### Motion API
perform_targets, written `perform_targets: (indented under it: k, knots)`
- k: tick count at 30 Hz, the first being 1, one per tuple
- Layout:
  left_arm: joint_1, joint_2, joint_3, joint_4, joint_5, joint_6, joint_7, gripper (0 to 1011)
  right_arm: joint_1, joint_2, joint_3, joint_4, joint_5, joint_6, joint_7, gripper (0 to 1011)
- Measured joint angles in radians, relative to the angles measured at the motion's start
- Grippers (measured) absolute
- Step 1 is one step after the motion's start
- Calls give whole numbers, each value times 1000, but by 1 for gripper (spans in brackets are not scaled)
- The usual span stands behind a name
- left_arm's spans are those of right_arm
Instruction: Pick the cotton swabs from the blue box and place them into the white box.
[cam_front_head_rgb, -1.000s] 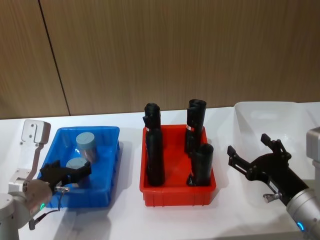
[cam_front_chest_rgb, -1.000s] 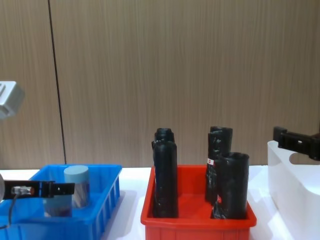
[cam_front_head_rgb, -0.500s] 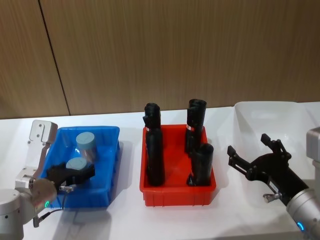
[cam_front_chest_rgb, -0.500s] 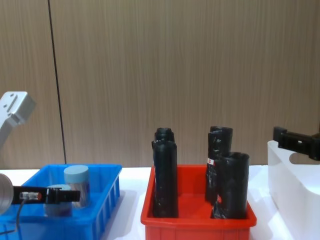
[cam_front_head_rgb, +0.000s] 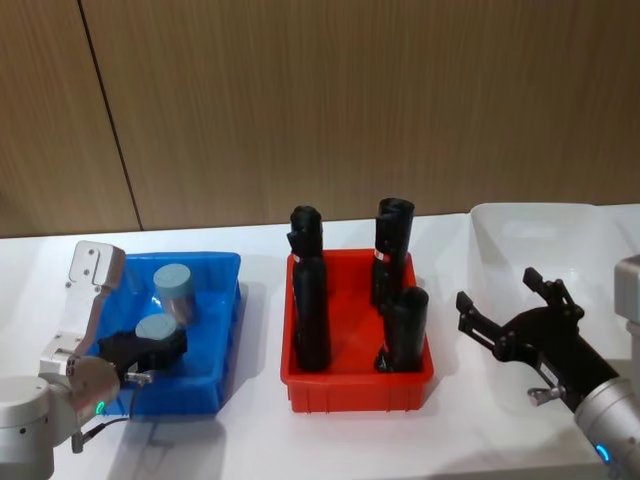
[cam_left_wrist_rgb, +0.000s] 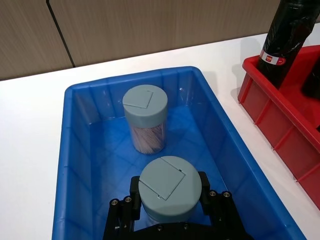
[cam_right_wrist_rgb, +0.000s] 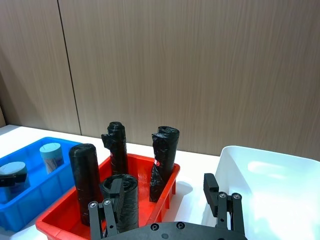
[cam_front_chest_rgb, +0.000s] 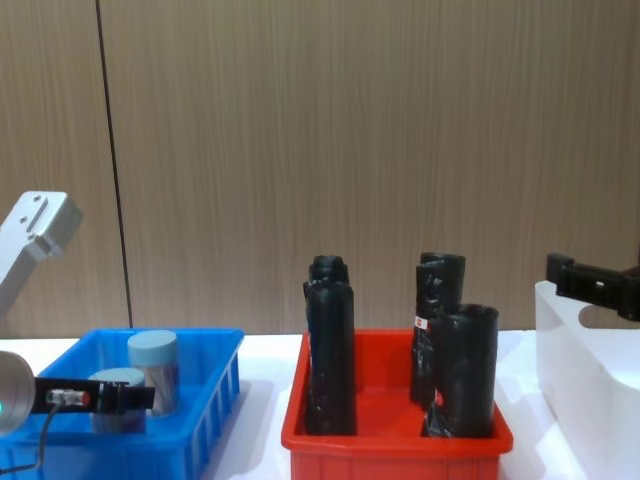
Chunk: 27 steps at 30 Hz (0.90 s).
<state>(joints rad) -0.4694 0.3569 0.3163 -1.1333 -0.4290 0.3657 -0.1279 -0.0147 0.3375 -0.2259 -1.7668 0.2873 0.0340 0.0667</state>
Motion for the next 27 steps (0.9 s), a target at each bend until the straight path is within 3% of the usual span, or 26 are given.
perform_targets:
  k: [9,19,27]
  knots:
    - [15,4,1,-36,21,-24,19,668,0,0,0,0,0,0,0,1002]
    - [58,27,-1,-141,42,-79,27,668,0,0,0,0,0,0,0,1002]
    - [102,60,-10,-253,40,-118,-32,668,0,0,0,0,0,0,0,1002]
